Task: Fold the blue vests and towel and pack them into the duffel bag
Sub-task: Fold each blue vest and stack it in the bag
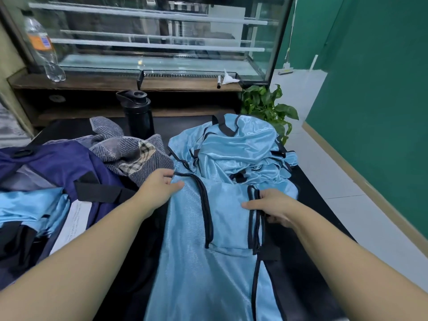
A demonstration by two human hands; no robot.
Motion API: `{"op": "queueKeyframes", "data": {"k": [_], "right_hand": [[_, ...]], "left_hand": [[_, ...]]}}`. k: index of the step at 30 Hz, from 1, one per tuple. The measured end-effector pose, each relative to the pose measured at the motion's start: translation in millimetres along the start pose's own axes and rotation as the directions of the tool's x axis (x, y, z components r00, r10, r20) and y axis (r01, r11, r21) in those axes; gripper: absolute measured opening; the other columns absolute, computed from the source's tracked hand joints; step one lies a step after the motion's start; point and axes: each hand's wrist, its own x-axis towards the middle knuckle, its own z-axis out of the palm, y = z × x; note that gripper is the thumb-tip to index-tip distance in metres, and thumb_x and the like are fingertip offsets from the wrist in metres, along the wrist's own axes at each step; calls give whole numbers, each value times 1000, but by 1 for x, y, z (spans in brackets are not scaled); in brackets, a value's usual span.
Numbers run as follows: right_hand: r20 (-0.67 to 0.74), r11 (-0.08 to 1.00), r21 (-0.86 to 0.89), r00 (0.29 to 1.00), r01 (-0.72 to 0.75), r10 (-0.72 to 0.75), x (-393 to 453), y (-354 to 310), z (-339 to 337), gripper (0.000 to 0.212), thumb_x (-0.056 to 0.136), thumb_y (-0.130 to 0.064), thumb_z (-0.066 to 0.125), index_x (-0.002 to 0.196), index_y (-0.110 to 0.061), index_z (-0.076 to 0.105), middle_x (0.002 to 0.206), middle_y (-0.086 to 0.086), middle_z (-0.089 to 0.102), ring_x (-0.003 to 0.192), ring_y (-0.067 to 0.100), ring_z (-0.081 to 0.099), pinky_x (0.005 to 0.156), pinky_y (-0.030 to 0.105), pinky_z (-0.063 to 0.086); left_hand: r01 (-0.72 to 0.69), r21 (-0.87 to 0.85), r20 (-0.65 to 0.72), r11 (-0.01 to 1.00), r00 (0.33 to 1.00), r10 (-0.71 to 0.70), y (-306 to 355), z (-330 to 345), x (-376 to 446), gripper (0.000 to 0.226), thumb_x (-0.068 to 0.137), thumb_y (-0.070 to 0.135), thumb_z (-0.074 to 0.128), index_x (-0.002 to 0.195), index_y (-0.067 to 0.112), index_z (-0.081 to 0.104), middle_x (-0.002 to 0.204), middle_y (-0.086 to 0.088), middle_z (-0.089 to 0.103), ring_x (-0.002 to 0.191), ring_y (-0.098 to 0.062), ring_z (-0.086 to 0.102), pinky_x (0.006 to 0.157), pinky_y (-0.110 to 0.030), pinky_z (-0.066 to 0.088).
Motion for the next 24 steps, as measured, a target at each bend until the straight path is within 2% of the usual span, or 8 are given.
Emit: {"op": "queueKeyframes", "data": {"k": [3, 5, 7, 9, 12, 16, 20, 24], "right_hand": [[-195, 960, -199, 952, 199, -237, -2, -8, -6, 42, 85, -28, 71, 62, -17, 38, 57, -2, 40, 50, 13, 36, 50, 26, 25], [-233, 923, -308, 923, 229, -307, -1, -13, -6, 40, 89, -30, 67, 65, -15, 39, 58, -2, 38, 48, 13, 38, 50, 26, 29], [-208, 947, -259, 947, 189, -245, 1, -15, -5, 30, 92, -26, 64, 73, -13, 45, 62, 2, 44, 42, 15, 49, 45, 24, 41], [-170, 981, -134, 972, 143, -165, 0, -19, -4, 17, 94, -20, 61, 87, -10, 50, 72, 8, 54, 38, 14, 56, 39, 22, 47], [-199, 991, -28, 970, 134, -137, -1, -25, -5, 12, 95, -17, 60, 100, -13, 50, 90, 13, 61, 49, 19, 65, 47, 25, 55], [-265, 941, -115, 903, 318, -337, -4, -22, -7, 14, 92, -20, 63, 103, -11, 63, 94, 12, 67, 82, 30, 69, 81, 45, 56], [-265, 864, -282, 832, 417, -488, -20, -10, -9, 10, 91, -22, 65, 101, -21, 67, 89, -4, 65, 70, 11, 55, 61, 19, 42], [-201, 839, -285, 826, 464, -526, -34, 16, -8, 18, 86, -11, 68, 96, -26, 67, 94, -8, 66, 83, 12, 59, 71, 17, 43]], "left_hand": [[53, 160, -65, 986, 997, -43, 10, -2, 1, 38, 90, 25, 65, 64, 14, 39, 57, -7, 38, 46, -18, 38, 49, -25, 28], [133, 66, -48, 989, 990, -130, 20, 2, -3, 33, 98, 25, 52, 70, 14, 38, 63, -5, 40, 37, -15, 52, 40, -21, 36], [278, -164, 43, 946, 960, -275, 33, 9, -10, 16, 102, 27, 41, 98, 13, 48, 93, -2, 50, 54, -26, 69, 49, -32, 57], [320, -222, 53, 921, 947, -316, 38, 15, -13, 29, 103, 28, 37, 127, 13, 42, 138, -2, 38, 66, -37, 71, 59, -39, 60], [229, -190, 6, 955, 973, -232, 36, 17, -14, 36, 104, 30, 33, 137, 16, 35, 145, 8, 27, 77, -36, 72, 70, -40, 60], [24, -180, -39, 983, 999, -31, 33, 16, -18, 23, 104, 28, 32, 108, 10, 46, 100, 3, 46, 107, -26, 64, 85, -39, 49], [-162, -149, -107, 975, 983, 147, 24, 8, -31, 23, 99, 9, 44, 87, 26, 52, 86, 6, 58, 86, -12, 58, 77, -23, 45], [-342, 183, 50, 922, 939, 339, 1, -3, -59, 34, 85, -2, 59, 85, 31, 53, 86, 1, 61, 79, -16, 57, 79, -26, 44]]}}
